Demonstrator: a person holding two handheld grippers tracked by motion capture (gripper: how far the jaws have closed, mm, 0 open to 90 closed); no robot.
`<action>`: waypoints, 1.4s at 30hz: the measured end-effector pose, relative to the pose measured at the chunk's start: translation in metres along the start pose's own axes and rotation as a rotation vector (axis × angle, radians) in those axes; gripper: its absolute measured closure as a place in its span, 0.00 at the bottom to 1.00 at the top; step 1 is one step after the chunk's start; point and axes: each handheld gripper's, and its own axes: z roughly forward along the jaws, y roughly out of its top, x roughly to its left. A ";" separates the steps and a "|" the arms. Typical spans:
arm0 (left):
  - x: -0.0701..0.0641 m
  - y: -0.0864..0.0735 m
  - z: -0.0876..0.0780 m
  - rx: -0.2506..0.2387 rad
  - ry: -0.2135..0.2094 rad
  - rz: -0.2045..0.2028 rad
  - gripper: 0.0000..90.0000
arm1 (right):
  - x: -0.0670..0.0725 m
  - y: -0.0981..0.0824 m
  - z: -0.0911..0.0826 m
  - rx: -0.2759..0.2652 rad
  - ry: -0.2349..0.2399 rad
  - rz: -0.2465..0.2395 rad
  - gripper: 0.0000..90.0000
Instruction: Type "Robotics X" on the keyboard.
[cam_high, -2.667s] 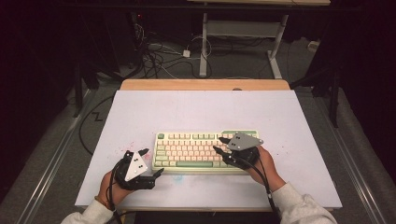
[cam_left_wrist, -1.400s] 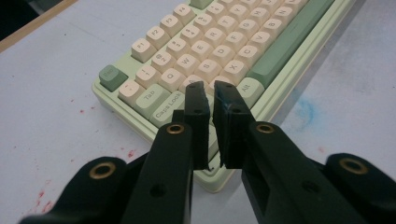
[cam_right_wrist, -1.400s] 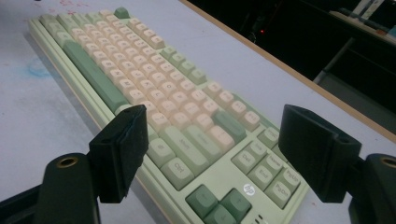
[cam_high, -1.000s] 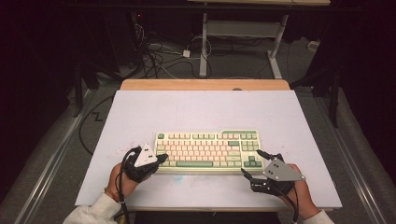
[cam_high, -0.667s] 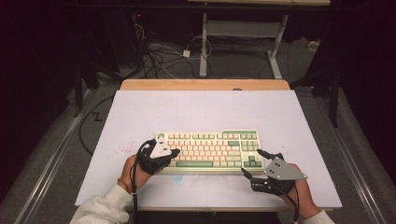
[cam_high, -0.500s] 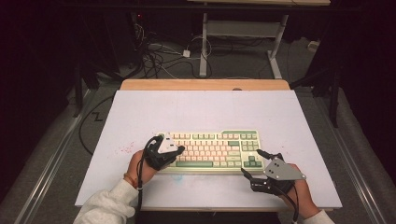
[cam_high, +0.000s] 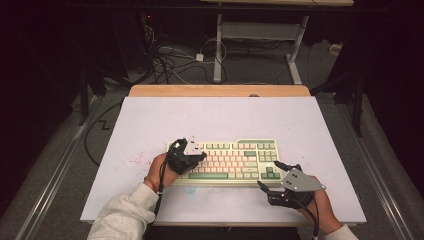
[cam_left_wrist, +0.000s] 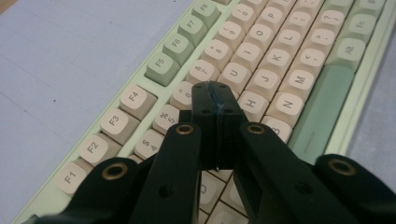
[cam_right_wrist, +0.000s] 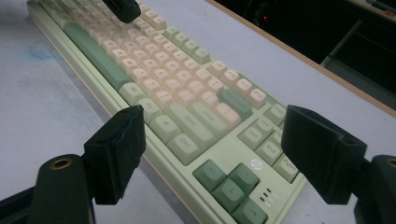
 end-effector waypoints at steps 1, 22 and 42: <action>0.000 0.000 0.001 -0.001 -0.006 -0.002 0.98 | 0.000 0.000 0.000 0.001 0.003 -0.001 0.25; -0.001 0.004 0.012 0.056 0.006 0.027 0.97 | 0.004 -0.002 0.004 0.035 0.010 -0.034 0.25; -0.004 0.003 -0.017 -0.069 0.070 0.054 0.94 | 0.002 -0.002 0.003 0.032 0.000 -0.024 0.25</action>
